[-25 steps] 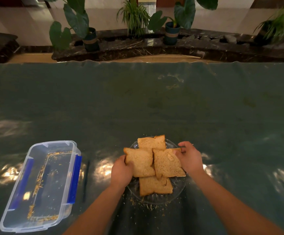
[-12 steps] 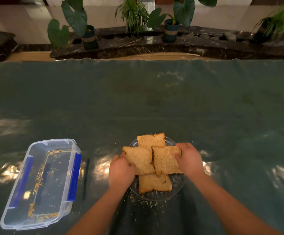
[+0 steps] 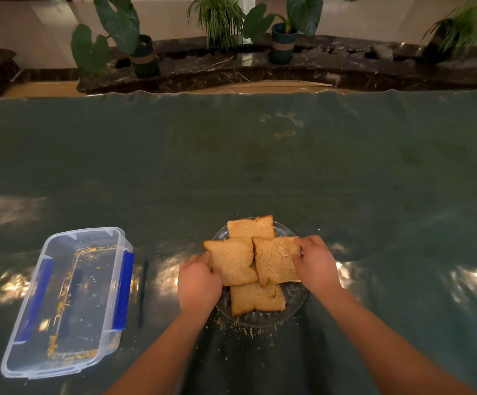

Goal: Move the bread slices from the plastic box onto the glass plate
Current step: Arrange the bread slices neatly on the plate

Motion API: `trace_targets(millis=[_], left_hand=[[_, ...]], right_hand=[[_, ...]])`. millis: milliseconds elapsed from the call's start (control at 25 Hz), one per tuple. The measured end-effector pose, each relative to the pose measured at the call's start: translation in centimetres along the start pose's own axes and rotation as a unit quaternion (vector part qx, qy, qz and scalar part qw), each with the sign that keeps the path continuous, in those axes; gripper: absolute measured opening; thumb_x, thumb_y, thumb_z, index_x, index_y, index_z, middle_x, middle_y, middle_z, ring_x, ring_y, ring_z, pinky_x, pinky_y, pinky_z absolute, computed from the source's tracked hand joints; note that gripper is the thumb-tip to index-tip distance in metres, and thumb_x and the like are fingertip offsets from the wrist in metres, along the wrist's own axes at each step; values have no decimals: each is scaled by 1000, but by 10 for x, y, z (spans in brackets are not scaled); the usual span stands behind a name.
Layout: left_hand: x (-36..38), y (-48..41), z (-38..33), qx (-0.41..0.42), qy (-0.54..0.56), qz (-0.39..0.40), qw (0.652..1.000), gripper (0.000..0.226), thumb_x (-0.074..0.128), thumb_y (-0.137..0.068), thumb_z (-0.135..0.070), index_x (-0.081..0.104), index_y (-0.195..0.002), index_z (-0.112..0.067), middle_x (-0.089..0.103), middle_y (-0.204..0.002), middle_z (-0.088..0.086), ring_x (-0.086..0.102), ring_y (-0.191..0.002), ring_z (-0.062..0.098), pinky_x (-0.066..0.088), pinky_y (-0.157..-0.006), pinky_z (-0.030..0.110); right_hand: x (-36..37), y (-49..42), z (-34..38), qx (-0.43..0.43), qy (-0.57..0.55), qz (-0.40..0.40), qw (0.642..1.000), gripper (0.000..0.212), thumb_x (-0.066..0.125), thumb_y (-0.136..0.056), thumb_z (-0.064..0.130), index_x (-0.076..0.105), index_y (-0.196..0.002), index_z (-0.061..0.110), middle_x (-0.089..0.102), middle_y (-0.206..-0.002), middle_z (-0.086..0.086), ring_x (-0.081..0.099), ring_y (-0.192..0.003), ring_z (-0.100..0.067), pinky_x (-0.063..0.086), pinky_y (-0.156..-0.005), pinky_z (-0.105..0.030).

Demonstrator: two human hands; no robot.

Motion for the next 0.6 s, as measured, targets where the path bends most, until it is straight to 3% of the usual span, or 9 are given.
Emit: trace_targets(millis=[80, 200, 280, 360, 400, 520, 600], left_hand=[[4, -1, 4, -9, 9, 10, 1000, 27, 56, -83, -9, 68, -105, 1, 61, -104, 11, 59, -97, 26, 43, -79, 28], [8, -5, 11, -26, 12, 42, 999, 23, 54, -80, -9, 67, -95, 2, 60, -94, 12, 53, -81, 19, 37, -63, 28], [4, -6, 13, -38, 30, 37, 998, 22, 54, -80, -11, 66, -98, -4, 61, -103, 14, 54, -88, 20, 43, -69, 31], [-4, -1, 13, -35, 40, 5, 999, 35, 58, -83, -14, 63, -118, -12, 56, -114, 7, 54, -100, 19, 47, -83, 32], [-8, 2, 11, -22, 47, -14, 999, 36, 59, -84, -14, 63, -120, -14, 55, -112, 3, 53, -97, 15, 45, -82, 30], [-6, 22, 8, 32, 56, -12, 998, 21, 61, -84, -13, 67, -104, -18, 58, -99, -2, 56, -82, 10, 40, -68, 21], [4, 41, 7, 62, 43, 20, 997, 15, 61, -84, -14, 66, -96, -21, 56, -93, -5, 55, -79, 10, 38, -65, 18]], right_hand=[[1, 1, 0, 1, 4, 1, 1000, 38, 65, -85, 12, 62, -123, 10, 56, -113, -7, 65, -90, -23, 53, -82, -31], [1, 2, 0, 11, -1, 21, 1000, 41, 65, -85, 14, 60, -126, 10, 56, -115, -8, 64, -94, -25, 54, -86, -34], [-4, 5, 4, 7, -7, 12, 1000, 40, 66, -85, 15, 60, -124, 10, 56, -115, -7, 62, -96, -25, 54, -86, -35], [-14, 15, 15, -40, 3, -33, 999, 29, 66, -84, 12, 66, -112, 11, 60, -103, -4, 60, -92, -23, 52, -78, -32], [-17, 24, 20, -64, -2, -51, 997, 20, 66, -83, 10, 68, -103, 13, 62, -93, -2, 59, -85, -21, 49, -71, -29], [-8, 56, 24, -81, -26, -24, 996, 10, 65, -83, 10, 64, -79, 20, 60, -68, 8, 55, -62, -10, 42, -54, -19], [5, 75, 20, -65, -31, 11, 997, 9, 63, -84, 14, 64, -77, 19, 62, -67, 6, 56, -62, -8, 46, -55, -21]])
Point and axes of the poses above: each hand's wrist, its own y-axis away from the middle knuckle, its own x-axis out of the palm, z = x × y, the point moved 6 cm from there along -y, towards the middle knuckle
